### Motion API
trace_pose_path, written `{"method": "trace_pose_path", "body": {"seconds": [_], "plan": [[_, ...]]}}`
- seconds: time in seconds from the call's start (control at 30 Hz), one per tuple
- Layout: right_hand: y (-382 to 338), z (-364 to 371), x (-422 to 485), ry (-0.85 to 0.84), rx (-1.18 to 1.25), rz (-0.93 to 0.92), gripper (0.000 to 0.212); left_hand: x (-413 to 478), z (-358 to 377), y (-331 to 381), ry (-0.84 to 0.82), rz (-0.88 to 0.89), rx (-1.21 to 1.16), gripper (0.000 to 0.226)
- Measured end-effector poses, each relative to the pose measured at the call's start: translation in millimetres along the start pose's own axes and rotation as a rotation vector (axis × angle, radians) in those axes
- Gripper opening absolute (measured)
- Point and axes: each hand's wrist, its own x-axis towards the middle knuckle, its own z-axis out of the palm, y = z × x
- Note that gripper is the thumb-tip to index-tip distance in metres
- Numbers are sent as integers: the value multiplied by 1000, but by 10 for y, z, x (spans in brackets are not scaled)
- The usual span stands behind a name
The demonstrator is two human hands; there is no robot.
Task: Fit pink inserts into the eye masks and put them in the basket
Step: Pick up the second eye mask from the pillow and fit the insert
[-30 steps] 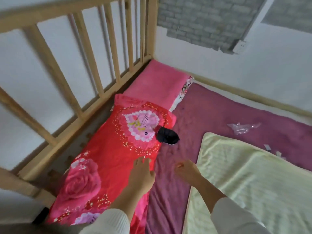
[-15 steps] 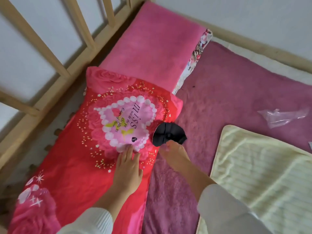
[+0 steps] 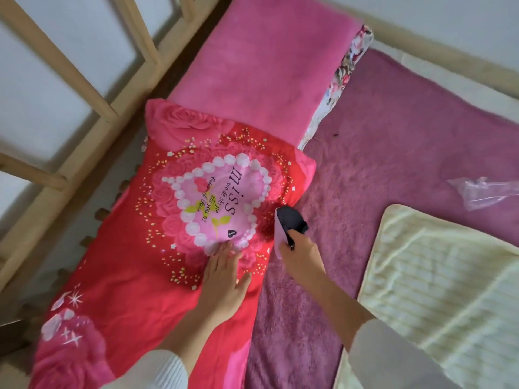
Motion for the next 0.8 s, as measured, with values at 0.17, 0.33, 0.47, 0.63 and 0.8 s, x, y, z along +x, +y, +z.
{"method": "trace_pose_path", "body": {"seconds": [0.17, 0.33, 0.47, 0.63, 0.8], "plan": [[-181, -331, -720, -56, 26, -172, 18, -132, -556, 600, -140, -312, -964, 47], [-455, -610, -1443, -277, 220, -267, 19, -781, -853, 886, -182, -320, -1240, 44], [-535, -755, -1956, -332, 264, -310, 14, -1348, -927, 940, -266, -107, -1275, 31], [-539, -853, -2440, -243, 119, -289, 19, -1901, -1013, 993, -133, -55, -1172, 45], [-478, -1116, -2747, -156, -114, -328, 30, -2202, -1223, 1054, 76, -71, -1004, 14]]}}
